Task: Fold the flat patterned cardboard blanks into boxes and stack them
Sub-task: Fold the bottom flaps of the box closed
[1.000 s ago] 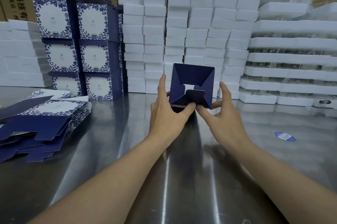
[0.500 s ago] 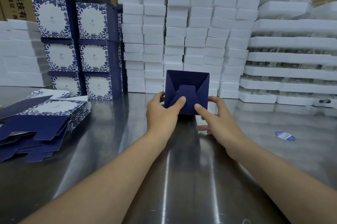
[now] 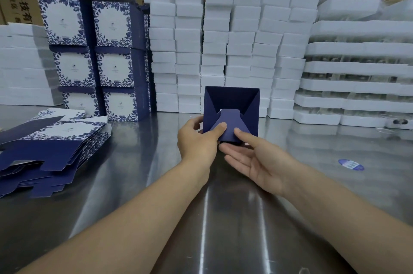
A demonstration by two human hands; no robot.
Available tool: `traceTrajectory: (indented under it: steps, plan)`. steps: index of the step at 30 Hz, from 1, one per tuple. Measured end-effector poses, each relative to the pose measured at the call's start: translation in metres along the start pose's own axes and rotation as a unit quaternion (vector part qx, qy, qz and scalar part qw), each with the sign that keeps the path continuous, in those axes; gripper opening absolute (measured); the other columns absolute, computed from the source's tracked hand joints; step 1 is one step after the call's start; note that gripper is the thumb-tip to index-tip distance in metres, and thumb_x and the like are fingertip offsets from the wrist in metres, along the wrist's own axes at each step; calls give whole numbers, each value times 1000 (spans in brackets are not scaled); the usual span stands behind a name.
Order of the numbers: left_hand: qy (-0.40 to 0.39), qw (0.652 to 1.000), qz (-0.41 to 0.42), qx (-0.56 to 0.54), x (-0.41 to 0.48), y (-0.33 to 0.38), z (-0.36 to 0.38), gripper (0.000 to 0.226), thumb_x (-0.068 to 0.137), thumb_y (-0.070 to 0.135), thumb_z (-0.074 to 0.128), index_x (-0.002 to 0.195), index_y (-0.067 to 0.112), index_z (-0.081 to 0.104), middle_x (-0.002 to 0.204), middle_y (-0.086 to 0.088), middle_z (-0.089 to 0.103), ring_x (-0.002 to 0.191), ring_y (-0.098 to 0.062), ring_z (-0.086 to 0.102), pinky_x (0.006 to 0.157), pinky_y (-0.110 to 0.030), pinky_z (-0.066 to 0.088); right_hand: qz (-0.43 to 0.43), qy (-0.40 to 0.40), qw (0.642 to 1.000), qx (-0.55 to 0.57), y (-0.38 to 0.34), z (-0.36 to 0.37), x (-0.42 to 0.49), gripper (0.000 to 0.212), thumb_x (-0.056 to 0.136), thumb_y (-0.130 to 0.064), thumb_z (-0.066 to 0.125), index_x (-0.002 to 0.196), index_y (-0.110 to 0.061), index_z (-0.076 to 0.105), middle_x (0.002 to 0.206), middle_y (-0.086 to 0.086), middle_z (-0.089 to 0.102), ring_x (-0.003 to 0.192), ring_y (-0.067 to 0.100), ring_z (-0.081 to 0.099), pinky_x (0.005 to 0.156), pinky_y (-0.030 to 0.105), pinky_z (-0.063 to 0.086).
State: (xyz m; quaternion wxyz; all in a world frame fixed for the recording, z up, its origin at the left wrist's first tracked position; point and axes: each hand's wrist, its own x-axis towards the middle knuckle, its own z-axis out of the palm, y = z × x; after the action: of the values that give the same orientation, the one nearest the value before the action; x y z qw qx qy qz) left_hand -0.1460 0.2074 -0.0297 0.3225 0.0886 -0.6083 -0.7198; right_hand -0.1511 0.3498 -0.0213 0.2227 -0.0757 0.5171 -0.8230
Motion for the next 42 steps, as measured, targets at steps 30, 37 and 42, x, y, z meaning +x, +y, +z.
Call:
traceTrajectory:
  steps: [30, 37, 42]
  plan:
    - [-181, 974, -138, -15, -36, 19, 18, 36, 105, 37, 62, 76, 15, 63, 67, -1, 67, 61, -12, 68, 56, -24, 56, -132, 111, 982, -75, -1, 15, -3, 28, 102, -14, 61, 74, -12, 64, 60, -1, 51, 46, 8, 35, 44, 21, 32]
    - [-209, 970, -120, 18, -43, 25, 25, 73, 111, 45, 40, 41, 25, 50, 50, 7, 48, 44, -9, 48, 66, -31, 44, -98, 59, 991, -62, -1, 24, -10, 45, 105, -27, 59, 61, -16, 57, 51, -2, 38, 42, 12, 32, 54, 28, 36]
    - [-223, 970, -93, 23, -44, 29, 23, 76, 111, 42, 36, 40, 25, 55, 49, 7, 48, 43, -7, 46, 60, -26, 44, -93, 29, 995, -17, -6, 27, -15, 36, 106, -22, 57, 71, -14, 57, 51, -4, 43, 42, 9, 32, 41, 20, 39]
